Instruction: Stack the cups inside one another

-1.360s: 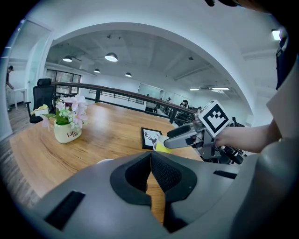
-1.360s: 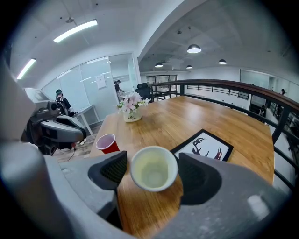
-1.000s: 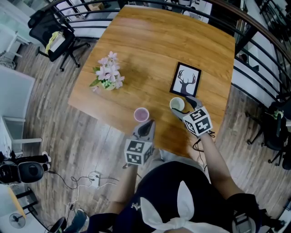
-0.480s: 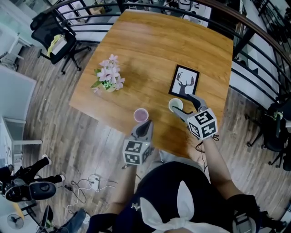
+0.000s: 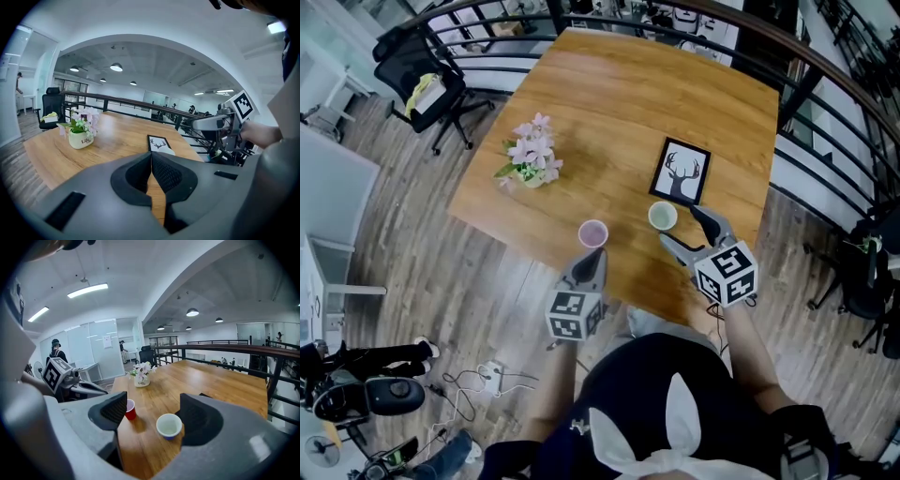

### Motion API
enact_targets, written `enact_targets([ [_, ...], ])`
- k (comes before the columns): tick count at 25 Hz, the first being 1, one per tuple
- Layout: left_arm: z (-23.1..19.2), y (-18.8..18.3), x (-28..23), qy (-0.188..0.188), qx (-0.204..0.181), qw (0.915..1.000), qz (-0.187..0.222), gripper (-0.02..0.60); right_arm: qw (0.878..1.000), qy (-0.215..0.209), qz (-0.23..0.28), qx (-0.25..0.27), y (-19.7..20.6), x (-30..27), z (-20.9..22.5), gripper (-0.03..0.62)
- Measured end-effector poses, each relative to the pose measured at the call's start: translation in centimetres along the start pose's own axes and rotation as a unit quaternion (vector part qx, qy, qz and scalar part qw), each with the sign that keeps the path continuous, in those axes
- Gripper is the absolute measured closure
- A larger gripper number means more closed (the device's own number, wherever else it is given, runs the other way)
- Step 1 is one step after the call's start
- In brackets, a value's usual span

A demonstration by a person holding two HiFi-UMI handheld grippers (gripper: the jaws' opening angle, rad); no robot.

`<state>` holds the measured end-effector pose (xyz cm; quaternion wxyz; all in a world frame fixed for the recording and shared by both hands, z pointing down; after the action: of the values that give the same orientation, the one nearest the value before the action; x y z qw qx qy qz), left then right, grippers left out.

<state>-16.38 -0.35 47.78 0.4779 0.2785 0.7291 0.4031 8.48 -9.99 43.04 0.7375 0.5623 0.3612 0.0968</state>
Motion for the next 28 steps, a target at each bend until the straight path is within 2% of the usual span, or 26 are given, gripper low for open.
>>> enact_targets([
  [8,0.0,1.3,3.2,-0.026,0.014,0.9995,0.008,0.563,0.999,-0.035,-0.005,0.029,-0.8,-0.5,-3.0,0.246],
  [18,-1.4,2.6,7.3,-0.081,0.046,0.9955,0.014,0.563,0.99,-0.116,-0.023,0.082,-2.2,-5.6,-7.8,0.246],
  [22,-1.9,2.3,8.2,-0.098,0.054,0.9933,0.026,0.563,0.986,-0.129,-0.037,0.096,-2.2,-7.9,-8.9,0.241],
  [28,-2.7,2.9,8.2,-0.108,0.066,0.9918,0.019,0.563,0.984,-0.138,-0.063,0.096,-1.3,-11.1,-9.7,0.223],
])
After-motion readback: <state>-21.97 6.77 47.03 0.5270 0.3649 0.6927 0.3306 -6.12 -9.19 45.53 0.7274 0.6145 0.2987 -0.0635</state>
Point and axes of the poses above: the fingertips, and each gripper's own axes: x backward along the fingers, z to its right, y out of its underside, the point moved 10 cm from there along x, backward along the fingers
